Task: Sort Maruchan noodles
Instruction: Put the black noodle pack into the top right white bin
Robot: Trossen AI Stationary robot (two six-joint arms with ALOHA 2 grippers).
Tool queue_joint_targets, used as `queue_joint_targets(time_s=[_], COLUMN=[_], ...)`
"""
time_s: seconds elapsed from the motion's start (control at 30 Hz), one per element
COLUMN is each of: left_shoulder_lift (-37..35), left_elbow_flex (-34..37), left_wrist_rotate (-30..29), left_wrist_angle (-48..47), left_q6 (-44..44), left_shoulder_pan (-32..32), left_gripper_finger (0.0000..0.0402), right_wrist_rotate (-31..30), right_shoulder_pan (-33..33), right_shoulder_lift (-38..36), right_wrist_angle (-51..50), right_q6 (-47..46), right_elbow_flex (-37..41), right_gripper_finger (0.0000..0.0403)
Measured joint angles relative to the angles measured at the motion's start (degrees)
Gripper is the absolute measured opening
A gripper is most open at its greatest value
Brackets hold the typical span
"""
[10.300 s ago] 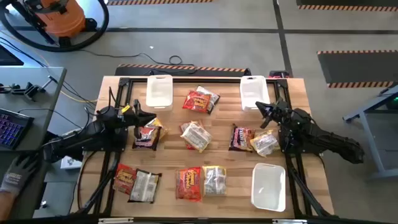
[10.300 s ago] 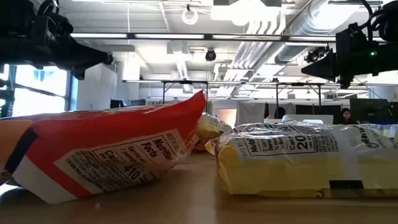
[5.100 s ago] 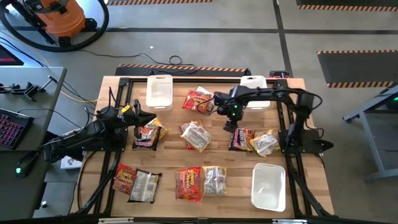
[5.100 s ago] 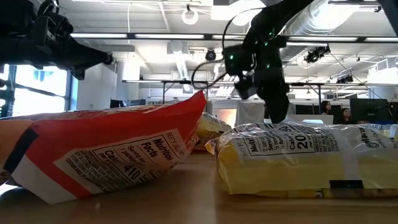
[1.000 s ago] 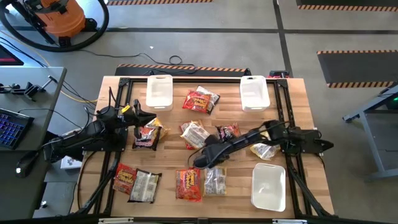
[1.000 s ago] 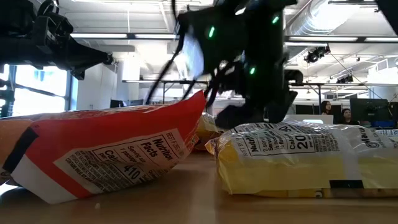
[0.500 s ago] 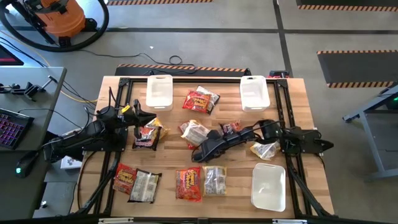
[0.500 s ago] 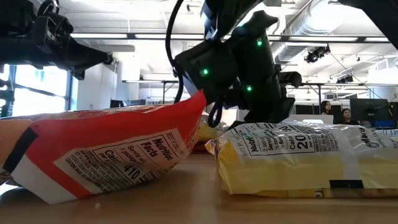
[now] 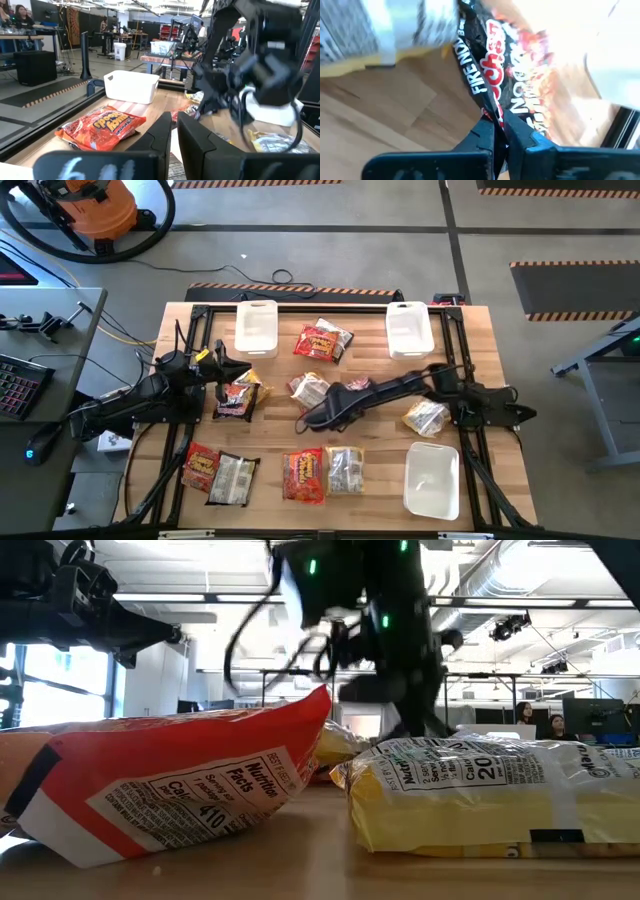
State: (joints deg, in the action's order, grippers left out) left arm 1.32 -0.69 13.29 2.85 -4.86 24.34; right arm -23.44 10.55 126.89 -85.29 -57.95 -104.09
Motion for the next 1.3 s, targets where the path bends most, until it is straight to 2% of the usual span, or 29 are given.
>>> queue_joint_targets(time_s=[0.3, 0.47, 0.57, 0.73, 0.9, 1.1, 1.3], left_shoulder_lift=[0.00, 0.00, 0.00, 0.00, 0.00, 0.00, 0.00], left_elbow_flex=[-0.01, 0.00, -0.01, -0.02, 0.00, -0.01, -0.02], left_wrist_rotate=[-0.01, -0.02, -0.02, -0.02, -0.02, -0.02, 0.00], left_wrist_angle=[0.00, 0.00, 0.00, 0.00, 0.00, 0.00, 0.00], left_q6=[0.00, 0.02, 0.02, 0.02, 0.00, 0.00, 0.00], left_shoulder_pan=[0.00, 0.00, 0.00, 0.00, 0.00, 0.00, 0.00], left_gripper_finger=[0.0023, 0.0023, 0.0023, 0.0023, 0.0023, 0.0023, 0.0023], right_wrist_rotate=[-3.07, -4.75, -4.81, 0.80, 10.69, 19.64, 23.53], right_shoulder_pan=[-4.45, -11.61, -18.05, -30.54, -44.09, -57.02, -64.16], right_shoulder_lift=[-17.04, -27.96, -33.42, -40.30, -42.27, -41.85, -41.84], right_wrist_angle=[1.24, 1.54, 3.77, 12.12, 17.60, 22.65, 27.24], right_q6=[9.48, 18.63, 29.28, 51.91, 70.12, 81.35, 87.60], right_elbow_flex=[6.44, 11.52, 14.23, 19.19, 23.04, 26.29, 29.66], right_gripper_finger=[0.0000, 0.0000, 0.0000, 0.0000, 0.0000, 0.0000, 0.0000])
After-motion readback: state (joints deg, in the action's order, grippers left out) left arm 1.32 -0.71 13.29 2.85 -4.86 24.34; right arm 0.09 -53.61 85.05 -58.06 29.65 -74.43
